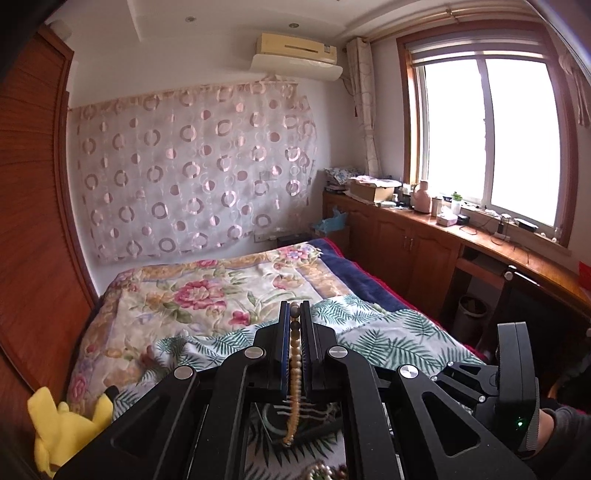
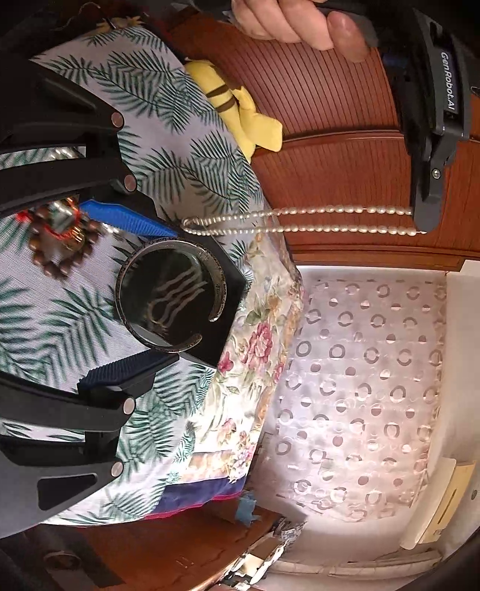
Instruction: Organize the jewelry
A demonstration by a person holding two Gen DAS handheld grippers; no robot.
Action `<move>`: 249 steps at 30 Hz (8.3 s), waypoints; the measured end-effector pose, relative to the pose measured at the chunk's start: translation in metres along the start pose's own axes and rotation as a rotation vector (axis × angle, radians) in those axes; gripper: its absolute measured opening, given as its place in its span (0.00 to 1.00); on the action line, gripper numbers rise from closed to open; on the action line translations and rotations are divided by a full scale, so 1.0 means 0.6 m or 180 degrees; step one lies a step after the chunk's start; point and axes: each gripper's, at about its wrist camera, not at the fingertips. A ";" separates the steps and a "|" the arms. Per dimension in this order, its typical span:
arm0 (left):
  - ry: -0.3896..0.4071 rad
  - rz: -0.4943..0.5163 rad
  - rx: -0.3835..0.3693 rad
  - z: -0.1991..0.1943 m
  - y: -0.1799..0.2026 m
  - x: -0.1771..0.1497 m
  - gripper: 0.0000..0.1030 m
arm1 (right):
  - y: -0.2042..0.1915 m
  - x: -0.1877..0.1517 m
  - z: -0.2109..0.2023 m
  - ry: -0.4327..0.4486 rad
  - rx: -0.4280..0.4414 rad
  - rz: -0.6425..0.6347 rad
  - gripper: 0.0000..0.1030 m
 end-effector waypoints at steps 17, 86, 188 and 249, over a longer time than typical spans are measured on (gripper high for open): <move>-0.0539 -0.0123 -0.0106 0.195 -0.049 -0.035 0.05 | 0.030 0.030 0.155 -0.0335 0.0160 -0.0046 0.61; -0.0948 -0.0346 -0.0084 0.014 0.000 -0.335 0.66 | -0.053 -0.118 0.038 -0.0624 0.0162 -0.0072 0.14; 0.0067 0.0187 -0.0046 -0.089 0.022 0.019 0.06 | -0.016 0.107 -0.104 0.0402 -0.0172 -0.0229 0.14; -0.0848 -0.0254 -0.0035 0.178 -0.077 -0.149 0.46 | -0.018 -0.020 0.041 -0.0169 0.0192 0.0027 0.27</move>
Point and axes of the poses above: each gripper's, at about its wrist camera, not at the fingertips, and z roughly the way its jaws point, y to its right, x to its top, and after that the axes turned 7 degrees about -y, right-handed
